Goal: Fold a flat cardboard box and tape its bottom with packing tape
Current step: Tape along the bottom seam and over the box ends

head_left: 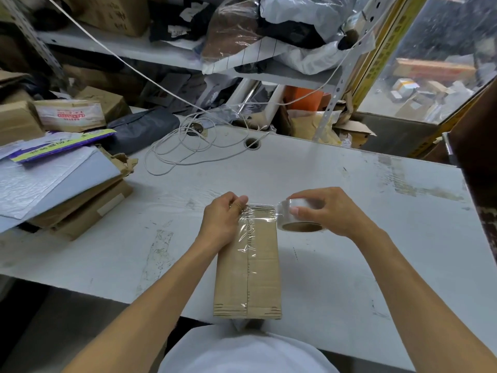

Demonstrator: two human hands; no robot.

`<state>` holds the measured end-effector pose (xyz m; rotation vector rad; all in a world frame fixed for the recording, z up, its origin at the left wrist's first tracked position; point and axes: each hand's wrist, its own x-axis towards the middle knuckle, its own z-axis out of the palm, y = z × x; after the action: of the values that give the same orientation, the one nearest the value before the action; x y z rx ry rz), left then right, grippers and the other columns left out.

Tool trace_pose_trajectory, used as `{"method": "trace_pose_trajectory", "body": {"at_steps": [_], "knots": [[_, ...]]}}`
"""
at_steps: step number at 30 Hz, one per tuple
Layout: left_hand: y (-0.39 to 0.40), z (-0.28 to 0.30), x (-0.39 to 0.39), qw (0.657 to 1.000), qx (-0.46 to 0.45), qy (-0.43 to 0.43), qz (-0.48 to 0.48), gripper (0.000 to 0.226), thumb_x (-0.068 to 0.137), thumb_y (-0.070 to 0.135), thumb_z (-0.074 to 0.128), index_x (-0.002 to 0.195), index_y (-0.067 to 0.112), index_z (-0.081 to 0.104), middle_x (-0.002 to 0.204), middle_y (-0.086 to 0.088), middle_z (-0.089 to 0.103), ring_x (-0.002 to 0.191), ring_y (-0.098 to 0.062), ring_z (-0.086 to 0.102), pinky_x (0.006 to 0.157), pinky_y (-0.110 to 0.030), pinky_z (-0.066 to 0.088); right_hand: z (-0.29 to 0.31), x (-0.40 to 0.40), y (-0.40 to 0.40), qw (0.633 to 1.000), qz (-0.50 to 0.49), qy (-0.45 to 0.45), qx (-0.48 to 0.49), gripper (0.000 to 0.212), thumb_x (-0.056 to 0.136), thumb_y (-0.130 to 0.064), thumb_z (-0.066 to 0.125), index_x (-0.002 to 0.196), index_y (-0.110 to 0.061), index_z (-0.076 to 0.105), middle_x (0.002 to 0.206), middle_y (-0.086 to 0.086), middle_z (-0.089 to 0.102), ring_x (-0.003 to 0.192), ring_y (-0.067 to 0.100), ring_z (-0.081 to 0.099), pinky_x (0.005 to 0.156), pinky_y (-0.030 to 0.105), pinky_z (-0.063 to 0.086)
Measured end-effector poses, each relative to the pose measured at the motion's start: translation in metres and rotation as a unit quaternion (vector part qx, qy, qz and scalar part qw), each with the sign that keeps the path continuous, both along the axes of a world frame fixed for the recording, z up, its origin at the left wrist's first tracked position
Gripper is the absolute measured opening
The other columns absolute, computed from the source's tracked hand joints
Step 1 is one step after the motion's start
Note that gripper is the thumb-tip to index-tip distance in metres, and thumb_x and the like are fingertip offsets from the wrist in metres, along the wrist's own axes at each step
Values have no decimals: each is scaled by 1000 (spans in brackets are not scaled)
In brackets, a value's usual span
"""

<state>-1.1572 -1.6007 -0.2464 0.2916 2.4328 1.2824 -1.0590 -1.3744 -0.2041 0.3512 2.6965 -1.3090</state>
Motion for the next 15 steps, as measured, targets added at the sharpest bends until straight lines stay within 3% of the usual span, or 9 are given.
{"method": "trace_pose_trajectory", "body": {"at_steps": [3,5,10,13,15], "knots": [[-3,2,-2,1000,4,-6,2,37,100,38,53,70,16,54,67,9,56,66,-6,50,57,-16,35,-5,-3,0,1000,-3,6,-30,19,84,-38,72,103,-37,76,97,-23,72,92,-1,66,77,18,52],[-4,3,-3,1000,7,-11,1,37,100,39,53,69,19,53,66,8,56,66,-10,50,60,-23,37,-8,-4,-1,999,-2,7,-54,19,86,-34,72,104,-34,76,95,-22,73,92,0,67,74,16,50],[-5,1,-3,999,24,-27,10,41,99,42,54,73,10,57,66,4,55,66,-14,48,63,-31,37,-15,-5,-1,993,-10,9,-113,20,87,-30,73,106,-27,76,96,-14,75,92,7,70,76,18,54],[-5,1,-1,998,45,-43,18,37,96,44,58,75,14,62,65,12,60,66,-9,55,63,-27,40,-24,-6,-4,996,-10,-4,-86,21,83,-33,76,105,-29,76,96,-15,74,90,2,68,75,16,54],[-4,0,0,997,50,-50,17,34,90,50,64,79,18,66,74,9,68,73,-10,63,68,-27,46,-32,-5,-8,999,-7,-22,-44,20,82,-37,76,102,-33,76,95,-20,72,89,-5,65,73,12,53]]}}
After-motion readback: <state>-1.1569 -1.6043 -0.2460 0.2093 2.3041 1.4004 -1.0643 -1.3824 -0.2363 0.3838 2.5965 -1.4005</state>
